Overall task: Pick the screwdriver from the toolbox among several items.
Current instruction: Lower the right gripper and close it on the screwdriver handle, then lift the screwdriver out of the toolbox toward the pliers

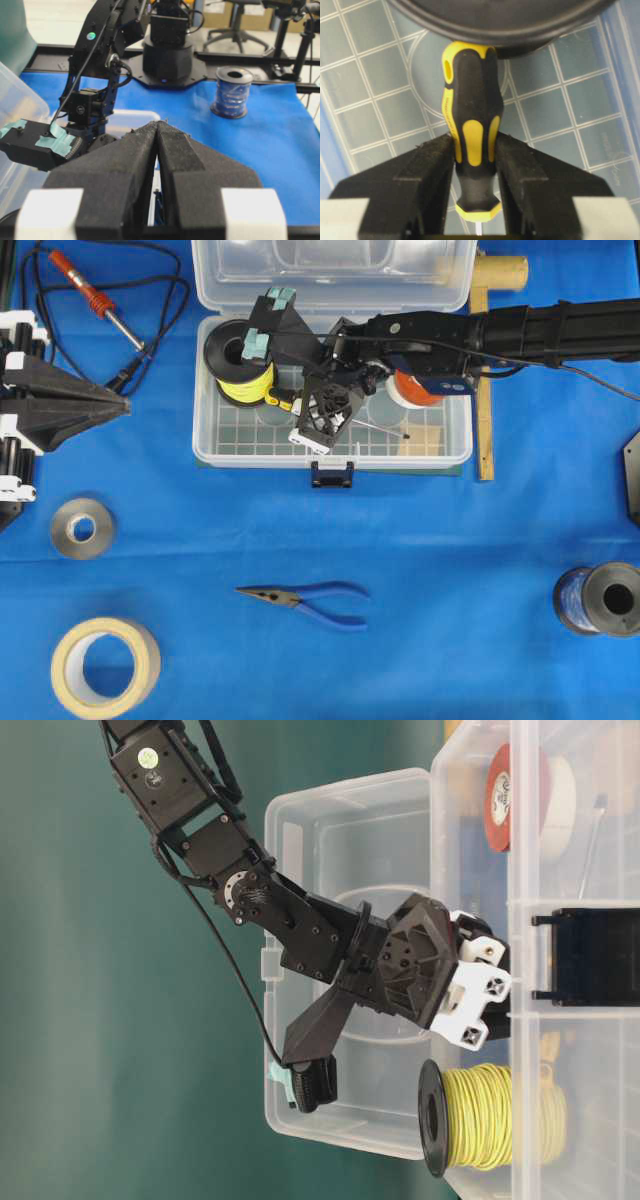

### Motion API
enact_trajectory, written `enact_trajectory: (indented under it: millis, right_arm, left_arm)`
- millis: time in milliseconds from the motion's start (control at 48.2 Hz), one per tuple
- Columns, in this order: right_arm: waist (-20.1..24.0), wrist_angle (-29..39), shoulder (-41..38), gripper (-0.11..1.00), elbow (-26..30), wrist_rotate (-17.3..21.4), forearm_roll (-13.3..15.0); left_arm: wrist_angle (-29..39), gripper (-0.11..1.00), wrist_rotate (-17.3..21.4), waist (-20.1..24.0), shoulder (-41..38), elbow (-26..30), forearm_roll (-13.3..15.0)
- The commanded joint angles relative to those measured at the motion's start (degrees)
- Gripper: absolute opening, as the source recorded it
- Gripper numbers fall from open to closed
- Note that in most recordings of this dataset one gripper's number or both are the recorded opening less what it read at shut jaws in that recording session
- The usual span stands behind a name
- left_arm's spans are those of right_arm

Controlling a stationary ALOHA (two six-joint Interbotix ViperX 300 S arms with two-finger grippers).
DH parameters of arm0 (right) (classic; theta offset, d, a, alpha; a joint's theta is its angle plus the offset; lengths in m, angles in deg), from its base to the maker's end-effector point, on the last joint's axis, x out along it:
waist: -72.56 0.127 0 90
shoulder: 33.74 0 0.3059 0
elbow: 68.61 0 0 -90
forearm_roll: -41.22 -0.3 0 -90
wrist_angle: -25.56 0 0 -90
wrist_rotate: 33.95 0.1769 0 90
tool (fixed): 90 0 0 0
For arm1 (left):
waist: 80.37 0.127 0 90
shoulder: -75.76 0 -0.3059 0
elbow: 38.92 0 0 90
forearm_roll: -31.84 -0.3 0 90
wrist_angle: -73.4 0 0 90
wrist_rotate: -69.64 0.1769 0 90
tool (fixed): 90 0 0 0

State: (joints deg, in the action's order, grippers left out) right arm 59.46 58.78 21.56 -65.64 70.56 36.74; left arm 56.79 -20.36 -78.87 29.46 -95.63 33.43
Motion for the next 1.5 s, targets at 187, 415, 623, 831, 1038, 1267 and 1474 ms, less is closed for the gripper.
enact_trajectory:
  millis: [187, 415, 623, 831, 1038, 1267, 1474]
  right_arm:
    - [0.18, 3.78, 9.49, 0.25, 0.62, 0.44, 0.7]
    - [1.58, 10.28, 19.78, 0.25, -0.7, 1.05, 0.7]
    - [7.03, 12.13, 24.7, 0.25, -1.49, 4.22, 0.7]
    - [15.21, 10.02, 22.15, 0.25, -0.44, 8.88, 2.99]
    - [20.65, 7.73, 13.97, 0.25, 2.37, 16.7, 9.23]
    - [23.2, 6.86, 3.69, 0.25, 6.68, 18.63, 10.46]
    - [23.64, 4.75, -1.14, 0.25, 8.17, 18.98, 10.28]
  left_arm:
    - [-0.18, 0.0, 0.09, 0.44, 0.0, 0.62, 0.09]
    - [0.26, 0.0, 0.09, 1.23, 0.09, 0.62, 0.09]
    - [0.26, 0.0, 0.09, 1.58, 0.09, 0.62, 0.09]
    - [0.26, 0.0, 0.09, 1.93, 0.09, 0.62, 0.09]
    - [0.26, 0.0, 0.09, 2.29, 0.09, 0.53, 0.09]
    - [0.26, 0.0, 0.0, 2.29, 0.09, 0.53, 0.09]
    - [0.26, 0.0, 0.26, 2.37, 0.35, 0.44, 0.09]
